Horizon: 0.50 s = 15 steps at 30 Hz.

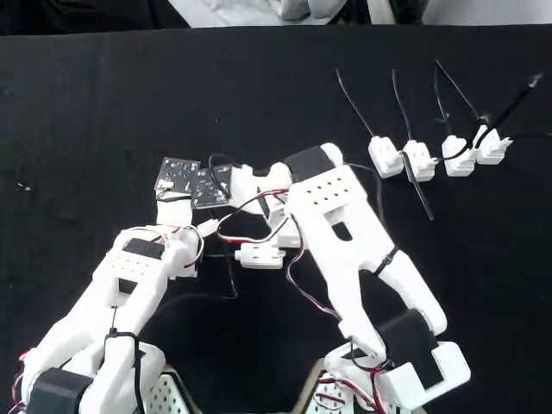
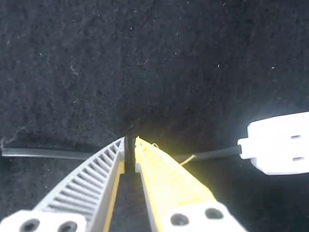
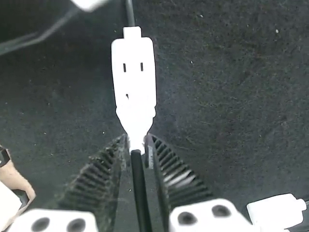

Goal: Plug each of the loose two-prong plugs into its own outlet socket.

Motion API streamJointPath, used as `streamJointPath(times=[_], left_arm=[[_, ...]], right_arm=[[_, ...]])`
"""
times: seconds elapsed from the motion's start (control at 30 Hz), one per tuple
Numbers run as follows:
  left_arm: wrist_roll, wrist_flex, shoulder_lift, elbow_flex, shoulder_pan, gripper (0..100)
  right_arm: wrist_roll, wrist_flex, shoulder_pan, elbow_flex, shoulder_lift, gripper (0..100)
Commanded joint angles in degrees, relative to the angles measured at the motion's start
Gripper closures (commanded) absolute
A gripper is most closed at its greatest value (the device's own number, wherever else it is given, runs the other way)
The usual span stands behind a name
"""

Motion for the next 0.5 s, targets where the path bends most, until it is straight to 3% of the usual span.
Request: streamJointPath(times=[0.0,0.47], left_arm=[[-0.35,-0.7,-0.62,-0.66,0.31,95],[-0.35,-0.7,-0.62,-0.66,0.31,95]], right_arm=[[-0.53,-0.44,0.88,-2.42,-0.57,98.8],[-0.79,0.53,-0.26,-0.75,-0.92,98.8]])
